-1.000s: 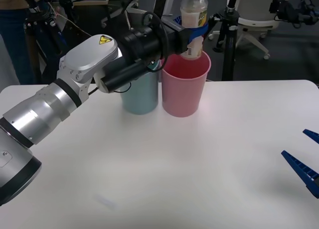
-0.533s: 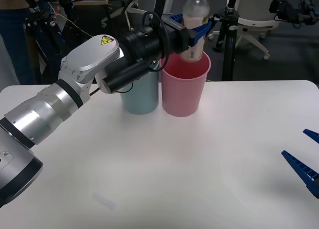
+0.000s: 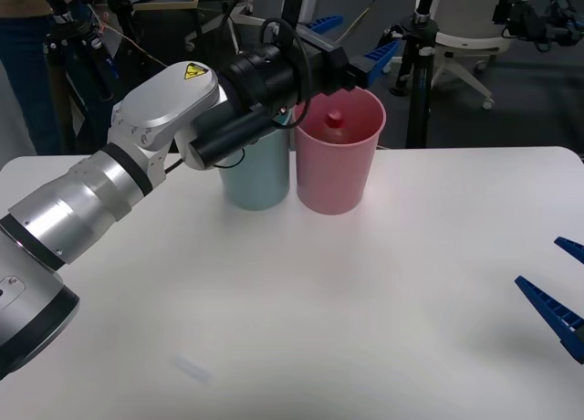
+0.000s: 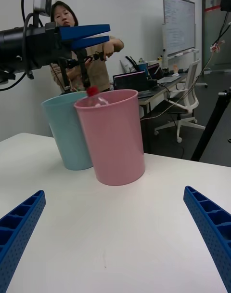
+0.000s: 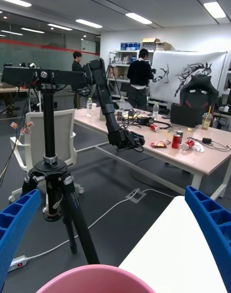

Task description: Grasp the object on the table and drop it into the matching bin: aluminum can to the light blue bin, PET bottle to the pink bin.

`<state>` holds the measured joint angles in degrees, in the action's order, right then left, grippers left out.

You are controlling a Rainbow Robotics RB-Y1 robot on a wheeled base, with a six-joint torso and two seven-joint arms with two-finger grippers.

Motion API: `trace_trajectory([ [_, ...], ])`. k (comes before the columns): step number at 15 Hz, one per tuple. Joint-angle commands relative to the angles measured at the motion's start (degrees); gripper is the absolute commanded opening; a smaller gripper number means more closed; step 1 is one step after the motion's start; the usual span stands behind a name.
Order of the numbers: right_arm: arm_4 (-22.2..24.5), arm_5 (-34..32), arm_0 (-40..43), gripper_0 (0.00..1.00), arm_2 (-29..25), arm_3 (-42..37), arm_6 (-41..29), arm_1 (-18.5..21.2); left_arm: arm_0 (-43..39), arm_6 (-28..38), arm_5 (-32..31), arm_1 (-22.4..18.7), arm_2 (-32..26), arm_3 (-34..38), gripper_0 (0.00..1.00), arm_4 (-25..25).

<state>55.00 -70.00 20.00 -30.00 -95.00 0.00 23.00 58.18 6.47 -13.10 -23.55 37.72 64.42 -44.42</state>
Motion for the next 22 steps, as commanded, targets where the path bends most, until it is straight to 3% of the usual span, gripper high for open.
trace_trajectory([
  [1, 0.0, 0.0, 0.0, 1.0, 0.0, 0.0, 0.0, 0.0, 0.0, -0.8, -0.2, 0.2, 0.1, 0.0, 1.0, 1.4],
  [7, 0.0, 0.0, 0.0, 1.0, 0.0, 0.0, 0.0, 0.0, -0.1, -3.6, -0.2, 0.4, 0.8, 0.1, 1.0, 4.8],
  [11, 0.0, 0.0, 0.0, 1.0, 0.0, 0.0, 0.0, 0.0, 0.0, -12.9, -0.2, -1.8, 4.0, 1.0, 1.0, 13.9],
  [19, 0.0, 0.0, 0.0, 1.0, 0.0, 0.0, 0.0, 0.0, -0.8, -15.1, -2.3, -12.5, 9.7, 10.3, 1.0, 25.5],
  [22, 0.0, 0.0, 0.0, 1.0, 0.0, 0.0, 0.0, 0.0, -2.8, -15.0, -6.4, -16.6, 9.7, 13.6, 1.0, 26.6],
])
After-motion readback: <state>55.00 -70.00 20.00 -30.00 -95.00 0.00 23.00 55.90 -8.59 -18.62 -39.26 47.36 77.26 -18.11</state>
